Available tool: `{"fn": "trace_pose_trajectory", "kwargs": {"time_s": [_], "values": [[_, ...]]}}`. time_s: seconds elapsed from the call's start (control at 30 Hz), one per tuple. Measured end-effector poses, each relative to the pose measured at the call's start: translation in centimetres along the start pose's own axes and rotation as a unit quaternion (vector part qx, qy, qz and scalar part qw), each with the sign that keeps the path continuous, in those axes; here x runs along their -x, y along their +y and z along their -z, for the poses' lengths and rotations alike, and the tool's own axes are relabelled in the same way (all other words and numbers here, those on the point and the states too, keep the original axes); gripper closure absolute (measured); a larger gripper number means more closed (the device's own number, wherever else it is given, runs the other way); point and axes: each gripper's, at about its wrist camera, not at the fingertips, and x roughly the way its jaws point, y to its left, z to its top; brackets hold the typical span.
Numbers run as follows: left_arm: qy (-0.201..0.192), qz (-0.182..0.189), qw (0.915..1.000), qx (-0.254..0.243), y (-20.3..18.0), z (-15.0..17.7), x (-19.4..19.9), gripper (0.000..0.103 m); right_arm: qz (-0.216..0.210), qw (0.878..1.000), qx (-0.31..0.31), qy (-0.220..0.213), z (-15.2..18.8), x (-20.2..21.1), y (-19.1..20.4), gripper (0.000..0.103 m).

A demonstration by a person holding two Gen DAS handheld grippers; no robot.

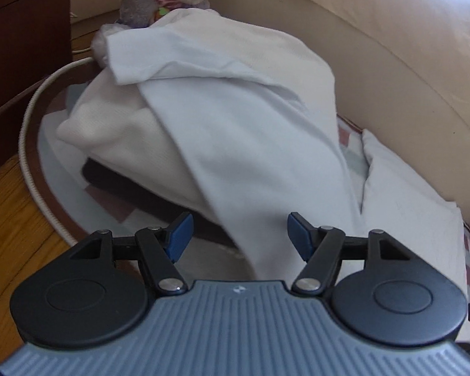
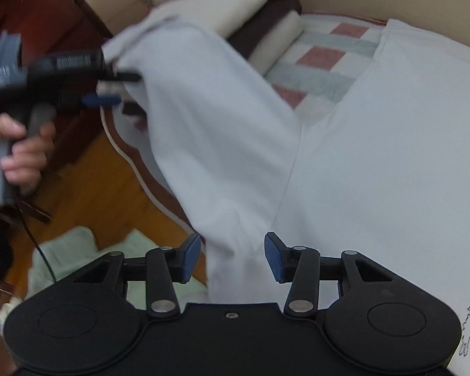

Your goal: Fold clothes

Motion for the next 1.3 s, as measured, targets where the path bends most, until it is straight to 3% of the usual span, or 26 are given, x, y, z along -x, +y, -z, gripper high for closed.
{"fn": "trace_pose_trajectory", "kwargs": {"time_s": [0.03,0.07,0.1,0.23,0.3,0.37,0.5,0.67,0.73,0.8,0.9,1.03,1.13,1.17,1.23,1.3], "values": [[-0.001,-0.001,1.0000,-0.001,-0.3,0.1,-0.2,0.037,-0.009,1.000,-0.007,0.003,0.4,-0.3,-0.2,0.056],[0.000,-0.002,1.0000,-0.002,-0.7,0.1,-0.2,0.037,-0.029,0.999,-0.021,0.013,0.9,-0.4,-0.8,0.088],[0.000,-0.003,1.0000,-0.004,-1.1,0.1,-0.3,0.037,-0.035,0.998,-0.045,0.029,1.1,-1.1,-1.3,0.095],[-0.016,-0.024,0.9992,-0.027,-2.6,0.0,0.1,0.037,-0.088,0.989,-0.105,0.047,2.1,-2.6,-2.6,0.095],[-0.029,-0.054,0.9971,-0.045,-3.1,0.2,0.5,0.037,-0.108,0.987,-0.109,0.050,2.3,-2.3,-2.3,0.095],[-0.044,-0.083,0.9941,-0.055,-3.1,0.1,0.7,0.037,-0.111,0.986,-0.108,0.055,2.6,-2.0,-2.2,0.095],[-0.060,-0.129,0.9884,-0.052,-2.3,-0.8,0.9,0.037,-0.066,0.994,-0.042,0.075,2.5,-3.2,0.1,0.093],[-0.100,-0.180,0.9747,-0.086,-0.9,-3.7,1.4,0.037,-0.126,0.987,-0.069,0.068,1.7,-2.7,0.5,0.091],[-0.099,-0.180,0.9745,-0.090,-0.1,-5.2,1.1,0.037,-0.155,0.984,-0.083,0.039,1.1,-1.4,0.4,0.091],[-0.087,-0.175,0.9783,-0.067,0.9,-6.5,0.4,0.037,-0.161,0.983,-0.093,0.002,-0.1,0.2,0.2,0.081],[-0.084,-0.157,0.9836,-0.030,2.5,-8.0,-0.6,0.037,-0.136,0.986,-0.087,-0.043,-1.8,1.8,0.4,0.071],[-0.089,-0.151,0.9845,0.008,3.7,-9.0,-1.7,0.037,-0.100,0.989,-0.078,-0.074,-3.2,3.0,0.4,0.070],[-0.090,-0.154,0.9838,0.010,3.9,-9.3,-2.4,0.044,-0.087,0.990,-0.079,-0.075,-3.7,3.0,0.2,0.069],[-0.085,-0.158,0.9837,0.010,3.9,-9.3,-2.7,0.057,-0.085,0.990,-0.082,-0.075,-3.7,3.0,0.1,0.069],[-0.073,-0.167,0.9832,0.010,3.9,-9.2,-3.3,0.074,-0.085,0.990,-0.089,-0.072,-3.3,2.7,-0.2,0.069],[-0.069,-0.167,0.9833,0.021,4.4,-9.1,-3.8,0.082,-0.082,0.990,-0.095,-0.069,-3.1,2.5,-0.5,0.069]]}}
